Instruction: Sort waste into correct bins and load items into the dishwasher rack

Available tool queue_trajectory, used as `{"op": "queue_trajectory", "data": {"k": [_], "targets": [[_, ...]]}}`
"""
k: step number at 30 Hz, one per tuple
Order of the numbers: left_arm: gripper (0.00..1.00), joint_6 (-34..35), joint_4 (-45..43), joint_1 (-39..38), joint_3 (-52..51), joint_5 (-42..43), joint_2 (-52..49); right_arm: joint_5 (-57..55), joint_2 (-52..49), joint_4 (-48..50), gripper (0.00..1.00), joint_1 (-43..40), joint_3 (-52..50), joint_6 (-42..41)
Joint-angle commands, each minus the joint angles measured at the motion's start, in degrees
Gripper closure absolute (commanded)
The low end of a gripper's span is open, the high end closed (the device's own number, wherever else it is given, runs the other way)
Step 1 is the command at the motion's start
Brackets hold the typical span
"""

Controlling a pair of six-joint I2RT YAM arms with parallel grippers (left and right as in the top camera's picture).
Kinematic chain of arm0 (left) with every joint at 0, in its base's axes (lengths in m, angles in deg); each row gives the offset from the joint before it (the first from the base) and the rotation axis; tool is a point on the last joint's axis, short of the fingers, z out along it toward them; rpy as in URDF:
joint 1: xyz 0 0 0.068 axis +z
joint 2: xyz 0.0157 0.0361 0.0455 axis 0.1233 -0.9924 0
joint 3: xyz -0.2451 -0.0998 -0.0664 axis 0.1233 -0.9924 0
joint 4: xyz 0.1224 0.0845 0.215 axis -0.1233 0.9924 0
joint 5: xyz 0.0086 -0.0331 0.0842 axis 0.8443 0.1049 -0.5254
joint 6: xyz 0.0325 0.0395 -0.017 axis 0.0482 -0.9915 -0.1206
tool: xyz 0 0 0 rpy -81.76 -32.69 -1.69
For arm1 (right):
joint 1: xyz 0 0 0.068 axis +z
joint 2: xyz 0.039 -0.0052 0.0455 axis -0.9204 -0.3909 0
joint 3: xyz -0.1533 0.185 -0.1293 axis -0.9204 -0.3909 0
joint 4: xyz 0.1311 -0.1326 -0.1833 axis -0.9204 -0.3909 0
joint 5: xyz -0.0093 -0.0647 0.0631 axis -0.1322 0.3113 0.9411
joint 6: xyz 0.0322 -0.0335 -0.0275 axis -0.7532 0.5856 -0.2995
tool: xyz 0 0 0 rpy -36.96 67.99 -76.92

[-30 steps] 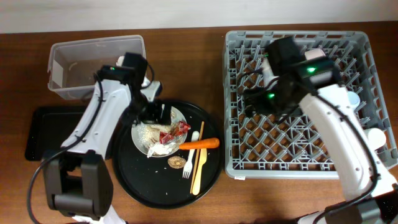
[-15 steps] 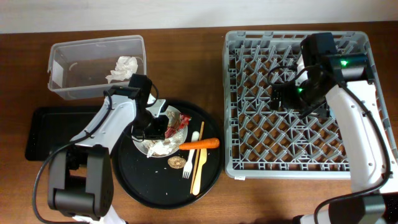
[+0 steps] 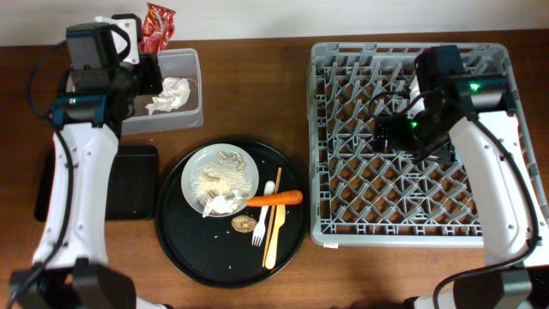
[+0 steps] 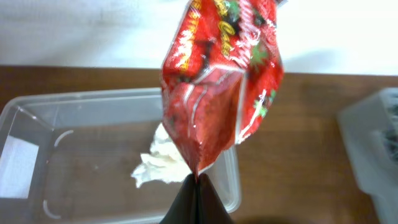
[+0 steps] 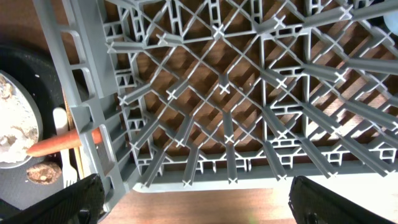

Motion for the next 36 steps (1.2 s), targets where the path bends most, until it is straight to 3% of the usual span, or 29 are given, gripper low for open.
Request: {"op": "queue_trajectory", "data": {"k": [1,3,4,5,6,7,9,12,15,21,22,24,26,28,29,31,36], "targets": [[0.99,-0.04,-1.38,1.51,0.15,-0.52,-8.66,-0.52,0.26,0.07,0.02,-0.15,0.00,-0.04],[0.99,-0.07,-1.86,2.32,0.15,-0.42,-13.11,-0.52,0.26,0.15,0.01,-0.15,0.00,-0.04],[0.81,-0.07,-1.81,2.32,0.15,-0.39,-15.17,-0.52,0.26,0.17,0.02,-0.15,0.00,-0.04],[0.40,-0.07,-1.66,2.32,0.15,-0.37,-15.80,-0.55,0.26,0.15,0.01,-0.15,0.00,-0.04],[0.06,-0.09,-1.20,2.32,0.15,-0.39,-16.00,-0.52,0.26,0.13,0.02,-0.15,0.00,-0.04],[0.01,-0.09,-0.09,2.32,0.55,-0.37,-15.65,-0.55,0.26,0.11,0.01,-0.15,0.00,-0.02],[0.01,-0.09,8.92,2.03,3.65,1.75,-13.88,-0.79,0.26,0.09,0.01,-0.15,0.00,0.20],[0.01,-0.09,31.56,-0.33,5.29,13.03,-10.12,-1.18,0.26,0.07,0.01,-0.15,0.00,0.17],[0.01,-0.11,43.82,-5.88,1.79,10.91,-10.16,-1.18,0.26,0.04,0.01,-0.15,0.00,0.17],[0.01,-0.09,37.88,-12.55,-16.68,9.53,-10.16,-1.18,0.26,-0.44,0.01,-0.15,0.00,1.03],[0.09,-0.09,35.67,-12.59,-19.32,9.51,-10.16,-1.16,0.26,-0.44,0.01,-0.15,0.00,1.01],[0.38,-0.09,31.74,-12.66,-22.53,9.22,-10.16,-1.18,0.26,-0.44,0.01,-0.15,0.00,1.01],[0.40,-0.09,30.23,-12.85,-24.11,8.81,-10.16,-1.16,0.26,-0.52,0.01,-0.15,0.00,1.01],[0.62,-0.09,29.05,-13.00,-24.63,8.41,-10.16,-1.16,0.26,-0.55,0.01,-0.15,0.00,1.01],[0.66,-0.09,28.50,-13.00,-24.63,8.41,-10.14,-1.16,0.26,-0.59,0.01,-0.15,0.00,1.01],[0.97,-0.09,27.52,-13.00,-24.48,8.41,-10.12,-1.18,0.26,-0.61,0.01,-0.15,0.00,1.01],[0.99,-0.11,34.32,-12.96,-17.64,8.41,-5.77,-1.18,0.26,-0.63,0.01,-0.15,0.00,1.01]]}}
